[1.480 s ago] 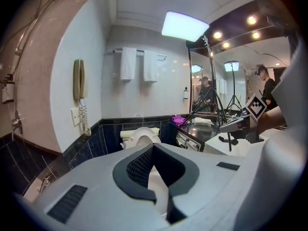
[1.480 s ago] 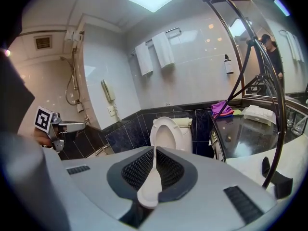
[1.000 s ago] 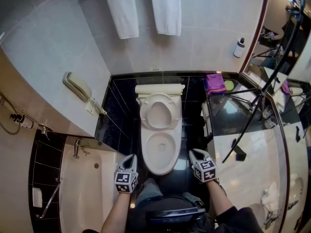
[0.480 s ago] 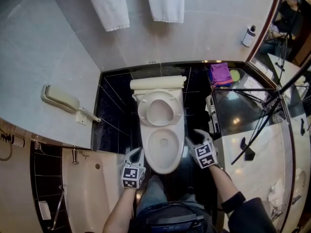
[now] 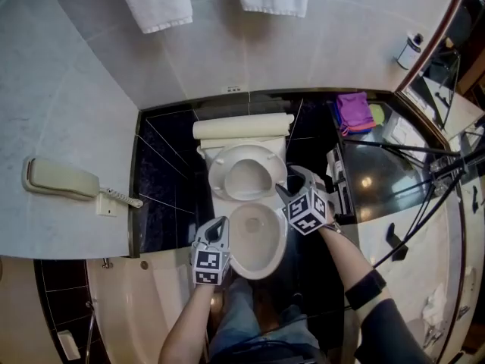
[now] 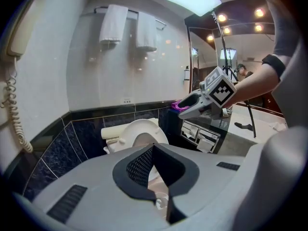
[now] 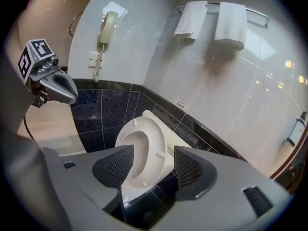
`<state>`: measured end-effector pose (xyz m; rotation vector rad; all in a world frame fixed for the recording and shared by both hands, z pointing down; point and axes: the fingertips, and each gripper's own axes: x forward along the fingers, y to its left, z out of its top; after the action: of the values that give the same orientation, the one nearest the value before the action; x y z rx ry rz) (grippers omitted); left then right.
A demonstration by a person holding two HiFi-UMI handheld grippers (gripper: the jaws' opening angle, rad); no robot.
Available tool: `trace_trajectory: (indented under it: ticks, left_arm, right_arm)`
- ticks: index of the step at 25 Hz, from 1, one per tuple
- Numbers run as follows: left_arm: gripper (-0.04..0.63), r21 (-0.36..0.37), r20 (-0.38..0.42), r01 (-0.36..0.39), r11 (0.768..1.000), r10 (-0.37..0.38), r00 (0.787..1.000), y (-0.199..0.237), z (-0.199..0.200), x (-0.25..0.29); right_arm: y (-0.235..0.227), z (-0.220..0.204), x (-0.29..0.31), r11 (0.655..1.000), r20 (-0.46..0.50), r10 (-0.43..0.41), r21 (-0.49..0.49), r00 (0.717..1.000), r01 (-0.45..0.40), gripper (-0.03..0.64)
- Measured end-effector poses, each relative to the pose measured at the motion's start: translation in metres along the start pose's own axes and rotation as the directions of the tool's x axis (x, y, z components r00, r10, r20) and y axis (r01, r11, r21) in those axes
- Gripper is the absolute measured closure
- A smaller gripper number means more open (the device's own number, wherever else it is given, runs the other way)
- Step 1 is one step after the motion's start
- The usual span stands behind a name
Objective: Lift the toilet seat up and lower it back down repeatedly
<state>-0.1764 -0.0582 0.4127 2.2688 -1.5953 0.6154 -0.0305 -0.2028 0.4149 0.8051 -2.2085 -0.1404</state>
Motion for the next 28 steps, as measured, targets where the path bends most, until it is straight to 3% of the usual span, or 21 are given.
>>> trace_trajectory:
  ticks: [5, 11, 17, 21, 28]
  left_arm:
    - [0.595, -0.008, 0.007, 0.007, 1.000, -0.007, 1.000, 0.021, -0.009, 0.040]
    - [0.595, -0.007, 0.005, 0.022, 1.000, -0.022, 1.000, 0.032, -0.020, 0.073]
    - [0.595, -0.014, 0.005, 0.044, 0.999, -0.044, 0.999, 0.031, -0.028, 0.092]
    - [0.595, -0.023, 0.001, 0.051, 0.998, -0.051, 0.999, 0.032, -0.035, 0.096]
    - [0.595, -0.058, -0.022, 0.034, 0.998, -0.035, 0.999, 0.037, -0.054, 0.089]
  right_arm:
    - [-0.016, 0.002, 0.064, 0.997, -0.026, -0.016, -0.078, 1.000, 0.014, 0.334]
    - [-0.026, -0.003, 0.123, 0.995, -0.060, -0.001, -0.100, 0.998, -0.005, 0.336]
    - [-0.029, 0.000, 0.165, 0.990, -0.076, 0.002, -0.139, 0.997, -0.013, 0.395]
    - [-0.031, 0.000, 0.181, 0.978, -0.105, -0.025, -0.207, 0.994, 0.003, 0.529]
    - [-0.030, -0.001, 0.180, 0.976, -0.114, -0.042, -0.216, 0.993, 0.017, 0.535]
